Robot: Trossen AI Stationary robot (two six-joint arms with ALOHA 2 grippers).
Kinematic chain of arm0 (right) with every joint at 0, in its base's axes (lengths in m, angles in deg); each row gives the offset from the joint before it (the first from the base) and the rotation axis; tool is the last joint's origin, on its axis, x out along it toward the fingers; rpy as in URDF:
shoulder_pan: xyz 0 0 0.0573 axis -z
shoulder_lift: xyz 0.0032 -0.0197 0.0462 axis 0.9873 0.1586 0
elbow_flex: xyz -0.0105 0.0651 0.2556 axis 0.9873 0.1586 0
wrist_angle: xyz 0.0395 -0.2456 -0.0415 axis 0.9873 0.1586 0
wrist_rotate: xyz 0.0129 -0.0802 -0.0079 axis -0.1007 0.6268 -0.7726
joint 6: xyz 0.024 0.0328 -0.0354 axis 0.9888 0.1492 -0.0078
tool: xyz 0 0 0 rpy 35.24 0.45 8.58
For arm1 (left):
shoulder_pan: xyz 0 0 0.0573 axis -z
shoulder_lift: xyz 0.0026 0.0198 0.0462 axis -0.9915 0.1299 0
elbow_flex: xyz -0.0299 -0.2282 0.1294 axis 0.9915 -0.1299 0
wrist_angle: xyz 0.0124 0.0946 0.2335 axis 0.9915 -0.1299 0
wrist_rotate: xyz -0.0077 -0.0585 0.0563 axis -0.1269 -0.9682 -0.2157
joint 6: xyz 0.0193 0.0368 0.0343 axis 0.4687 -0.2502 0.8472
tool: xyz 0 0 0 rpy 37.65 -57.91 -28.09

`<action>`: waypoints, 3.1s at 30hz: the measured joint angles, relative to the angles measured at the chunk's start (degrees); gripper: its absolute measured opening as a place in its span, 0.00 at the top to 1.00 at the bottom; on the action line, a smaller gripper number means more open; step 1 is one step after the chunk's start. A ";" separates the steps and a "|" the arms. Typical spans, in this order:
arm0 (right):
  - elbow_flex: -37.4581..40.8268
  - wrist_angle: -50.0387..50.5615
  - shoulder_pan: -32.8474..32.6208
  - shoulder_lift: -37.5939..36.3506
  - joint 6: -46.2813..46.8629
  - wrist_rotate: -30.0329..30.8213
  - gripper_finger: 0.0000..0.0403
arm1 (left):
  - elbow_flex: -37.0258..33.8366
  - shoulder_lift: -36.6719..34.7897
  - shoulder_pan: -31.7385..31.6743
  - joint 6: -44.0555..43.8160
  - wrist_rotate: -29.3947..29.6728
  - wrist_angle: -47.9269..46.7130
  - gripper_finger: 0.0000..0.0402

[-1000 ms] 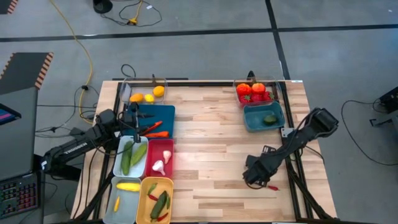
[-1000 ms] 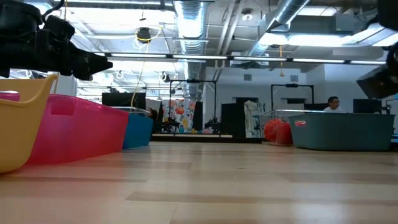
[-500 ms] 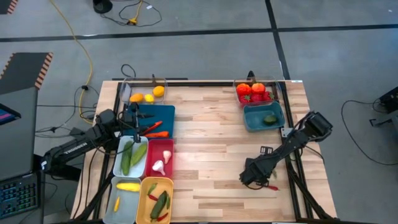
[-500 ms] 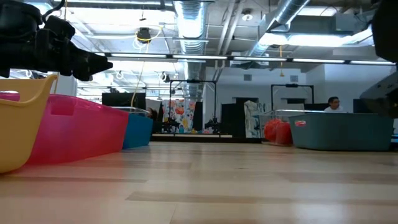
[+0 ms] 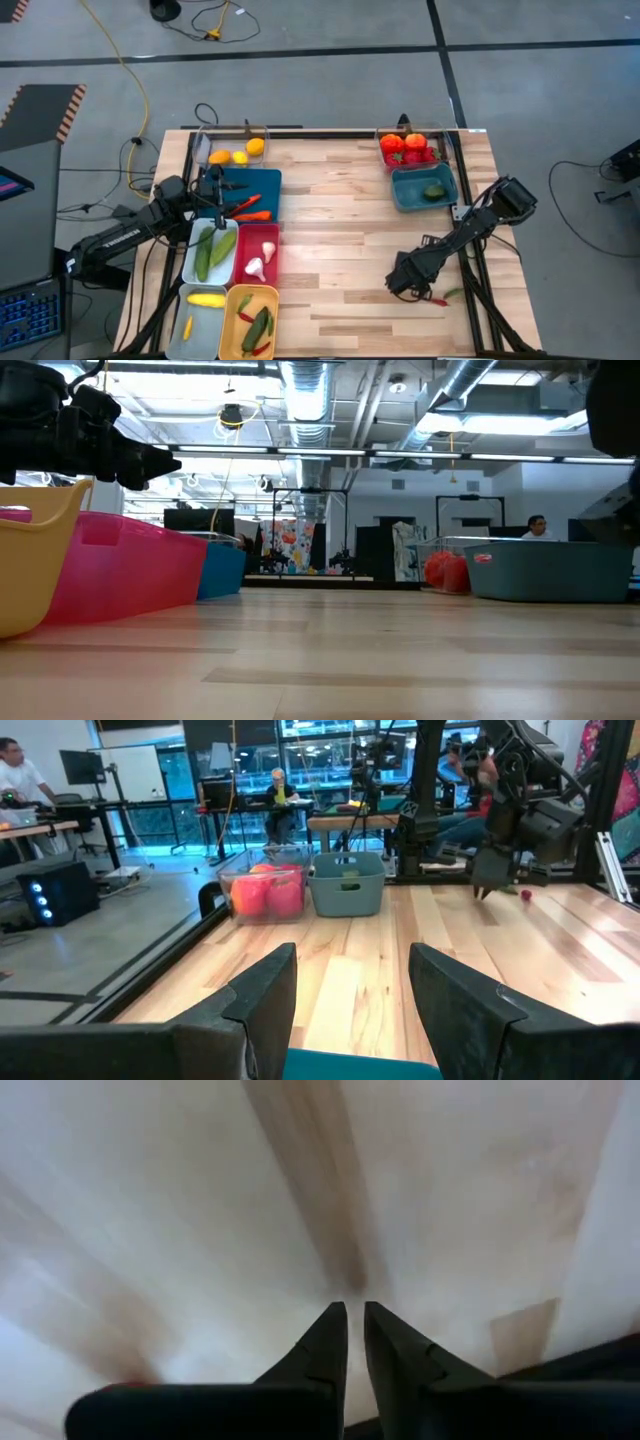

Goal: Sort produce into baskets
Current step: Put the green chili pepper into the yellow bin

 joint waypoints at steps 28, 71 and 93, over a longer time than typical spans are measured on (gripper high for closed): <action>-7.80 0.49 -8.64 -0.03 18.94 -21.73 0.53 | 0.00 0.00 0.01 0.00 0.01 -0.02 0.55; 1.64 -7.24 -12.97 0.13 18.10 -17.92 0.90 | -0.02 0.00 0.02 -0.85 0.00 0.00 0.55; -12.86 -49.08 11.87 0.13 -2.80 -0.03 0.87 | -0.01 0.00 0.02 -0.83 0.00 0.00 0.55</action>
